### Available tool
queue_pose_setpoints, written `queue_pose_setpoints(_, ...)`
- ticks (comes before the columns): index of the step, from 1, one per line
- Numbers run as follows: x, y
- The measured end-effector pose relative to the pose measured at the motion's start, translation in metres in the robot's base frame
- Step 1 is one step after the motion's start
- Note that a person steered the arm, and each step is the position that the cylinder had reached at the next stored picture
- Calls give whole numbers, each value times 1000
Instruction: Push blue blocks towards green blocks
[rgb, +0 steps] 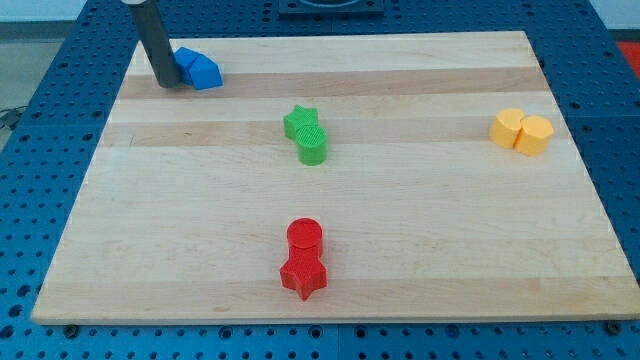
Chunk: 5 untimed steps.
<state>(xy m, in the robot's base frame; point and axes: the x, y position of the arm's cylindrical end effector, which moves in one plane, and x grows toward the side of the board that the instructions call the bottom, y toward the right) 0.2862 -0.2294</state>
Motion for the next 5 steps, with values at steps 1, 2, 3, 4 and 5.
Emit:
queue_pose_setpoints(1, 0, -26)
queue_pose_setpoints(2, 2, -57)
queue_pose_setpoints(3, -42, -57)
queue_pose_setpoints(4, -50, -55)
queue_pose_setpoints(5, -73, -33)
